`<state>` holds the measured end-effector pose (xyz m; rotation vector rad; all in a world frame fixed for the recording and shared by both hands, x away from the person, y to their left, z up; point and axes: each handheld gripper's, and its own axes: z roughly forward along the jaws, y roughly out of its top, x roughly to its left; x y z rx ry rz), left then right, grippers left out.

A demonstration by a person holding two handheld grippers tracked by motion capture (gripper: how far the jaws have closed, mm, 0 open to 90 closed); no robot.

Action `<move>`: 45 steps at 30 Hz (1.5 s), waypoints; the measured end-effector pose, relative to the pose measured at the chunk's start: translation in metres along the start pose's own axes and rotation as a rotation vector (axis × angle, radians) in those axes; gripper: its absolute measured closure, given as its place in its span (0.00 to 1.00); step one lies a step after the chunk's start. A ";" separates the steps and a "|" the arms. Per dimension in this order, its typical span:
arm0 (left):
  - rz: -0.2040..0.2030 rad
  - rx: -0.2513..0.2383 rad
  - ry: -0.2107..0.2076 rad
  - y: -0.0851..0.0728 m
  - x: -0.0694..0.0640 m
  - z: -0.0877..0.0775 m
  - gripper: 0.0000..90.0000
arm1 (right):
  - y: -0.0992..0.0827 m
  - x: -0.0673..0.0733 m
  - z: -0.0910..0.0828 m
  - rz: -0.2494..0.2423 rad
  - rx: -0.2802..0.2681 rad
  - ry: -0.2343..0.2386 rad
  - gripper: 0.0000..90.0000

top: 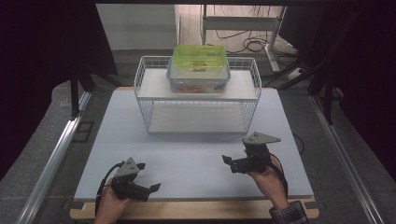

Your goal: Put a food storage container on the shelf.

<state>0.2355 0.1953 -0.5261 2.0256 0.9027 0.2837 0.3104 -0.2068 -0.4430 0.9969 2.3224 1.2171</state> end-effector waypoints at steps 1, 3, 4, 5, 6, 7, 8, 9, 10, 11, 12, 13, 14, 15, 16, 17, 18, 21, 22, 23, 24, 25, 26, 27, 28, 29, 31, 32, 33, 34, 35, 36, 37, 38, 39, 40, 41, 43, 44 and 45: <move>0.000 0.001 0.000 0.000 0.000 0.000 0.03 | -0.002 0.001 0.000 0.000 -0.001 0.001 0.02; 0.002 0.003 0.001 0.000 -0.001 0.000 0.03 | -0.005 0.002 0.000 -0.003 0.002 0.000 0.02; 0.002 0.003 0.002 0.000 -0.001 0.000 0.03 | -0.007 0.003 0.000 -0.006 0.006 -0.002 0.02; 0.002 0.003 0.002 0.000 -0.001 0.000 0.03 | -0.008 0.003 0.000 -0.012 0.006 -0.005 0.02; 0.002 0.002 0.002 0.000 -0.001 0.000 0.03 | -0.009 0.004 0.000 -0.014 0.009 -0.005 0.02; 0.003 0.002 0.003 0.000 -0.001 0.000 0.03 | -0.011 0.004 0.001 -0.015 0.011 -0.007 0.02; 0.002 0.001 0.002 0.000 -0.001 0.000 0.03 | -0.011 0.005 0.000 -0.018 0.015 -0.008 0.02; 0.002 0.001 0.002 0.000 0.000 0.000 0.03 | -0.013 0.005 0.000 -0.022 0.014 -0.008 0.02; 0.001 0.001 0.002 0.000 0.000 0.000 0.03 | -0.013 0.005 0.000 -0.023 0.016 -0.009 0.02; 0.002 0.001 0.003 0.000 0.000 0.000 0.03 | -0.014 0.005 0.000 -0.022 0.016 -0.011 0.02; 0.002 0.002 0.003 0.000 -0.001 0.000 0.03 | -0.015 0.005 -0.001 -0.026 0.019 -0.012 0.02; 0.002 0.002 0.003 0.000 -0.001 0.000 0.03 | -0.016 0.005 -0.001 -0.024 0.016 -0.012 0.01; 0.002 0.002 0.003 0.000 -0.001 0.000 0.03 | -0.017 0.005 -0.001 -0.027 0.017 -0.018 0.01; 0.002 0.002 0.004 0.000 -0.001 0.000 0.03 | -0.018 0.006 -0.002 -0.025 0.017 -0.022 0.00; 0.002 0.002 0.004 0.000 -0.001 0.000 0.03 | -0.019 0.006 -0.002 -0.025 0.013 -0.031 0.00; 0.002 0.002 0.004 0.000 -0.001 0.000 0.03 | -0.020 0.006 -0.003 -0.025 0.012 -0.040 0.00; 0.002 0.002 0.004 0.000 -0.001 0.000 0.03 | -0.021 0.005 -0.004 -0.024 0.012 -0.047 0.00; 0.002 0.002 0.004 0.000 -0.001 0.000 0.03 | -0.025 0.004 -0.006 -0.026 0.013 -0.056 0.00; 0.002 0.003 0.004 0.000 -0.001 0.000 0.03 | -0.026 0.004 -0.006 -0.027 0.013 -0.057 0.00; 0.002 0.003 0.004 0.000 -0.001 0.000 0.03 | -0.027 0.004 -0.007 -0.027 0.013 -0.057 0.00; 0.002 0.003 0.004 0.000 -0.001 0.000 0.03 | -0.028 0.004 -0.007 -0.029 0.014 -0.057 0.00; 0.002 0.003 0.004 0.000 -0.001 0.000 0.03 | -0.029 0.004 -0.007 -0.031 0.015 -0.059 0.00; 0.002 0.003 0.005 0.000 -0.001 0.000 0.03 | -0.030 0.003 -0.008 -0.034 0.020 -0.061 0.00; 0.002 0.003 0.005 0.000 -0.001 0.000 0.03 | -0.032 0.003 -0.008 -0.034 0.021 -0.062 0.00; 0.002 0.003 0.004 0.000 -0.001 0.000 0.03 | -0.033 0.002 -0.009 -0.035 0.022 -0.062 0.00; 0.001 0.003 0.004 0.000 -0.001 0.000 0.03 | -0.034 0.002 -0.009 -0.033 0.026 -0.061 0.00; 0.002 0.004 0.004 0.000 -0.001 0.000 0.03 | -0.036 0.002 -0.010 -0.035 0.030 -0.067 0.00; 0.002 0.004 0.004 0.000 -0.001 0.000 0.03 | -0.036 0.001 -0.011 -0.035 0.030 -0.070 0.00; 0.001 0.003 0.004 0.000 -0.001 0.000 0.03 | -0.037 0.001 -0.012 -0.033 0.029 -0.071 0.00; 0.001 0.003 0.004 0.000 -0.001 0.000 0.03 | -0.038 0.000 -0.013 -0.032 0.028 -0.073 0.00; 0.001 0.003 0.004 0.000 -0.001 0.000 0.03 | -0.039 0.000 -0.014 -0.030 0.028 -0.076 0.00; 0.001 0.004 0.005 0.000 -0.001 0.000 0.03 | -0.039 -0.001 -0.014 -0.031 0.028 -0.078 0.00; 0.001 0.004 0.005 0.000 -0.001 0.000 0.03 | -0.040 -0.001 -0.016 -0.031 0.027 -0.081 0.00; 0.001 0.004 0.005 0.000 -0.001 0.001 0.03 | -0.041 -0.002 -0.016 -0.030 0.027 -0.082 0.00; 0.001 0.004 0.005 0.000 -0.001 0.001 0.03 | -0.042 -0.002 -0.017 -0.028 0.027 -0.084 0.00; 0.002 0.005 0.005 0.000 -0.001 0.001 0.03 | -0.043 -0.003 -0.018 -0.027 0.027 -0.088 0.00; 0.001 0.005 0.005 0.000 -0.001 0.001 0.03 | -0.044 -0.003 -0.019 -0.027 0.027 -0.089 0.00; 0.001 0.005 0.005 0.000 -0.001 0.001 0.03 | -0.047 -0.005 -0.020 -0.025 0.031 -0.095 0.00; 0.001 0.005 0.005 0.000 -0.001 0.001 0.03 | -0.048 -0.005 -0.020 -0.022 0.032 -0.098 0.00; 0.001 0.005 0.005 0.000 -0.001 0.001 0.03 | -0.050 -0.006 -0.021 -0.020 0.033 -0.101 0.00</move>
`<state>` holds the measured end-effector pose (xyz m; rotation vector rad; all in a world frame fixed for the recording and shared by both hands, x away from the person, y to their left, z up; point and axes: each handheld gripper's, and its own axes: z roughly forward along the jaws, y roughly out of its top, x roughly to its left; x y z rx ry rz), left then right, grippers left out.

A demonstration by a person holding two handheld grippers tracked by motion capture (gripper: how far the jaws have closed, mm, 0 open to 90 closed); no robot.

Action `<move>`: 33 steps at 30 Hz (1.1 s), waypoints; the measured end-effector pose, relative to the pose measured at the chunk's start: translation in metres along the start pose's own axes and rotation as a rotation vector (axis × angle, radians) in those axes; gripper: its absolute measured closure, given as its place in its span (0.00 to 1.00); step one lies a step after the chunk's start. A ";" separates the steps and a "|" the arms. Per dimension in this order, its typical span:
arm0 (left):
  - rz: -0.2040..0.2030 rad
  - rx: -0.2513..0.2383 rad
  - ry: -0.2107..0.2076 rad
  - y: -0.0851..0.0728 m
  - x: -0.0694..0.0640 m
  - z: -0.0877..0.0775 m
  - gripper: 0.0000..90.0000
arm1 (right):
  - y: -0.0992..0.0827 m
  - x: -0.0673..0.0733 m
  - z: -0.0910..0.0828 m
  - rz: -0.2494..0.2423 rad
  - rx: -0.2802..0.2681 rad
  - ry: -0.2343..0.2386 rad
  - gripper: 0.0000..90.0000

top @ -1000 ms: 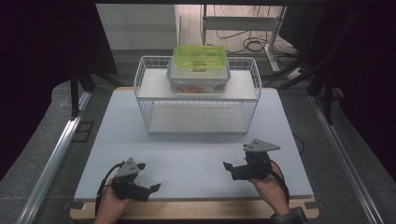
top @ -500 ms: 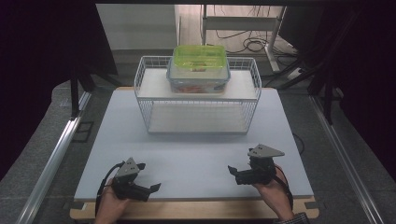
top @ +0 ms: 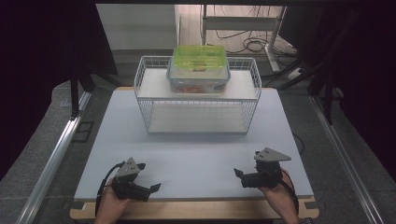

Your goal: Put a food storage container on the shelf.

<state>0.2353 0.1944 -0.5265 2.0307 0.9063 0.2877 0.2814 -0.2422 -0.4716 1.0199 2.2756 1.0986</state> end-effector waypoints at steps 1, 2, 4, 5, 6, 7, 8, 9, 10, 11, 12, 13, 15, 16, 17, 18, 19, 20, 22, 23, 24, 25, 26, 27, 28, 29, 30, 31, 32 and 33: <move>0.000 0.000 0.000 0.000 0.000 0.000 0.03 | -0.001 -0.001 0.000 0.003 0.002 -0.002 0.00; -0.001 0.000 0.000 0.000 0.000 0.000 0.03 | -0.003 -0.001 0.000 0.004 0.002 -0.003 0.00; 0.000 0.001 -0.001 0.000 0.000 0.000 0.03 | -0.006 -0.003 -0.001 0.006 0.006 -0.010 0.00; 0.000 0.001 0.000 0.000 0.000 0.000 0.03 | -0.007 -0.003 -0.001 0.009 0.007 -0.013 0.00; 0.000 0.001 0.000 0.000 0.000 0.000 0.03 | -0.009 -0.004 -0.002 0.009 0.006 -0.017 0.00; 0.000 0.001 -0.001 0.000 0.000 0.000 0.03 | -0.010 -0.005 -0.003 0.009 0.008 -0.021 0.00; 0.000 0.000 -0.001 0.000 0.000 0.000 0.03 | -0.011 -0.006 -0.003 0.011 0.007 -0.025 0.00; 0.000 0.001 -0.001 0.000 0.000 0.000 0.03 | -0.012 -0.006 -0.004 0.014 0.006 -0.030 0.00; 0.000 0.001 -0.001 0.000 0.000 0.000 0.03 | -0.013 -0.007 -0.005 0.016 0.007 -0.031 0.00; 0.000 0.001 0.000 0.000 0.000 0.000 0.03 | -0.015 -0.008 -0.006 0.017 0.008 -0.035 0.00; 0.000 0.001 -0.001 0.000 0.000 0.000 0.03 | -0.016 -0.009 -0.006 0.016 0.009 -0.041 0.00; 0.000 0.001 -0.001 0.000 0.000 0.000 0.03 | -0.017 -0.009 -0.006 0.017 0.008 -0.043 0.00; 0.000 0.002 -0.001 0.000 0.000 0.001 0.03 | -0.020 -0.011 -0.007 0.020 0.013 -0.050 0.00; -0.001 0.002 -0.002 0.000 0.000 0.001 0.03 | -0.022 -0.012 -0.008 0.018 0.014 -0.052 0.00; 0.000 0.002 -0.002 0.000 0.000 0.001 0.03 | -0.023 -0.012 -0.008 0.022 0.016 -0.053 0.00; 0.000 0.002 -0.003 0.000 0.000 0.001 0.03 | -0.024 -0.013 -0.008 0.019 0.018 -0.057 0.00; 0.001 0.003 -0.003 0.000 0.000 0.001 0.03 | -0.025 -0.013 -0.008 0.022 0.019 -0.060 0.00; 0.001 0.005 -0.003 0.000 0.000 0.001 0.03 | -0.027 -0.014 -0.009 0.021 0.022 -0.064 0.00; 0.001 0.005 -0.003 0.000 0.000 0.001 0.03 | -0.029 -0.014 -0.009 0.023 0.026 -0.069 0.00; 0.000 0.004 -0.004 0.000 0.000 0.001 0.03 | -0.030 -0.015 -0.009 0.020 0.028 -0.072 0.00; 0.000 0.004 -0.004 0.000 0.000 0.001 0.03 | -0.031 -0.015 -0.009 0.018 0.032 -0.075 0.00; -0.001 0.005 -0.004 0.000 0.000 0.001 0.03 | -0.032 -0.015 -0.009 0.020 0.036 -0.076 0.00; -0.001 0.005 -0.004 0.000 0.000 0.001 0.03 | -0.033 -0.016 -0.009 0.020 0.039 -0.077 0.00; -0.001 0.005 -0.004 0.000 0.000 0.001 0.03 | -0.035 -0.016 -0.009 0.021 0.045 -0.079 0.00; -0.002 0.005 -0.004 0.000 0.000 0.002 0.03 | -0.036 -0.017 -0.009 0.021 0.047 -0.079 0.00; -0.002 0.005 -0.004 0.000 0.000 0.002 0.03 | -0.037 -0.017 -0.009 0.022 0.050 -0.083 0.00; -0.001 0.006 -0.004 0.000 0.000 0.002 0.03 | -0.038 -0.017 -0.009 0.024 0.052 -0.082 0.00; 0.000 0.008 -0.003 0.000 0.000 0.002 0.03 | -0.039 -0.018 -0.008 0.025 0.055 -0.081 0.00; 0.000 0.008 -0.004 0.000 0.000 0.002 0.03 | -0.041 -0.018 -0.008 0.027 0.060 -0.082 0.00; 0.000 0.008 -0.004 0.000 0.000 0.002 0.03 | -0.042 -0.018 -0.007 0.028 0.065 -0.082 0.00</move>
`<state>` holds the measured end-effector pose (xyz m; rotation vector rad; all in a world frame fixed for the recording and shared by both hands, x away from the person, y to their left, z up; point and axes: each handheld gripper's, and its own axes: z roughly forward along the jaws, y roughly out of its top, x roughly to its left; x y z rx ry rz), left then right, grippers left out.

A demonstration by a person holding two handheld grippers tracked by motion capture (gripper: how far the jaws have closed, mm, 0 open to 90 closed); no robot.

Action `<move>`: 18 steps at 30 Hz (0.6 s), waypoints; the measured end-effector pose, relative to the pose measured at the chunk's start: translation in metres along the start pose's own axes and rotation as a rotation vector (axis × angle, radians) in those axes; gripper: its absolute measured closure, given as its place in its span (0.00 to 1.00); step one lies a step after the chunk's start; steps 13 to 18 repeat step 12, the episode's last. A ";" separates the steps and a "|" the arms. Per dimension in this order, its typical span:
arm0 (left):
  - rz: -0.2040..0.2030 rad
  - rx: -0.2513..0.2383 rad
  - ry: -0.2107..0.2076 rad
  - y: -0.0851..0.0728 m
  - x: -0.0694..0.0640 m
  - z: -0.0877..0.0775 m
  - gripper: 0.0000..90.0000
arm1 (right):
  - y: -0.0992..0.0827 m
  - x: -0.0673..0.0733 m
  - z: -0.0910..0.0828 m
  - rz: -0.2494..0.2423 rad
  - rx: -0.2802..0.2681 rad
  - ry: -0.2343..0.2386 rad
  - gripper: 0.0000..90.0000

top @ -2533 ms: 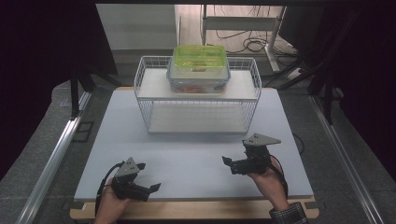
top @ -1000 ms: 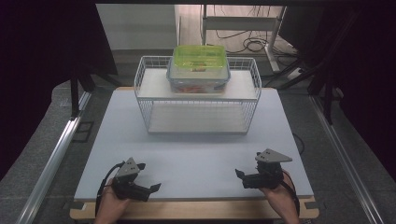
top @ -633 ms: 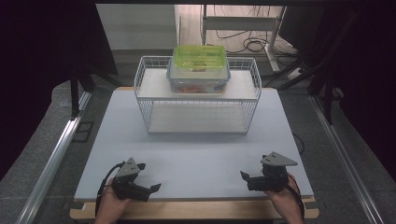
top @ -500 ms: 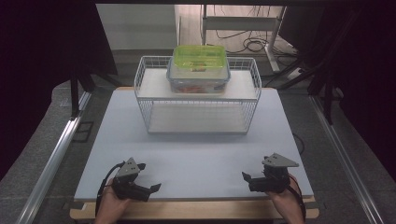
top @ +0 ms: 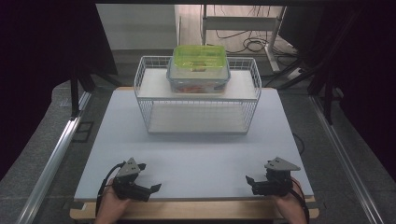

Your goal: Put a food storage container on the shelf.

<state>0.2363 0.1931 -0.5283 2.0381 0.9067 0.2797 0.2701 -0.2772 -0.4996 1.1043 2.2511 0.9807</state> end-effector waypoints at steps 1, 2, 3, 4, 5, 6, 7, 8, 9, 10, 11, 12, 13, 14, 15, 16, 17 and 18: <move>0.000 0.001 0.001 0.000 0.000 0.000 0.03 | -0.001 0.000 0.001 -0.001 0.005 0.001 0.00; -0.001 0.001 0.000 0.000 0.000 0.000 0.03 | -0.002 0.000 0.001 -0.001 0.012 0.002 0.00; -0.002 0.001 -0.001 0.000 0.000 0.000 0.03 | -0.004 0.000 0.002 -0.001 0.016 0.002 0.00; -0.002 0.001 -0.001 0.000 0.000 0.000 0.03 | -0.005 0.000 0.002 -0.001 0.022 0.003 0.00; -0.002 0.002 0.000 0.000 0.000 0.000 0.03 | -0.006 0.000 0.003 -0.003 0.034 0.006 0.00; -0.002 0.002 -0.001 0.000 0.000 0.000 0.03 | -0.007 0.000 0.004 -0.004 0.045 0.007 0.00; -0.002 0.002 -0.002 0.000 0.001 0.000 0.03 | -0.008 0.000 0.005 -0.004 0.054 0.007 0.00; -0.003 0.003 -0.002 0.000 0.001 0.001 0.03 | -0.008 0.001 0.006 -0.003 0.063 0.009 0.00; -0.003 0.004 -0.003 0.000 0.001 0.001 0.03 | -0.009 0.001 0.007 -0.002 0.067 0.011 0.00; -0.003 0.004 -0.005 0.000 0.001 0.001 0.03 | -0.009 0.001 0.007 -0.006 0.071 0.011 0.00; -0.003 0.004 -0.005 0.000 0.001 0.001 0.03 | -0.009 0.001 0.007 -0.009 0.070 0.008 0.00; -0.004 0.001 -0.004 0.001 0.001 0.001 0.03 | -0.009 0.002 0.007 -0.008 0.070 0.009 0.00; -0.004 0.001 -0.004 0.001 0.001 0.001 0.03 | -0.009 0.002 0.007 -0.008 0.070 0.009 0.00; -0.004 0.001 -0.004 0.001 0.001 0.001 0.03 | -0.009 0.002 0.007 -0.008 0.070 0.009 0.00; -0.004 0.001 -0.004 0.001 0.001 0.001 0.03 | -0.009 0.002 0.007 -0.008 0.070 0.009 0.00; -0.004 0.001 -0.004 0.001 0.001 0.001 0.03 | -0.009 0.002 0.007 -0.008 0.070 0.009 0.00; -0.004 0.001 -0.004 0.001 0.001 0.001 0.03 | -0.009 0.002 0.007 -0.008 0.070 0.009 0.00; -0.004 0.001 -0.004 0.001 0.001 0.001 0.03 | -0.009 0.002 0.007 -0.008 0.070 0.009 0.00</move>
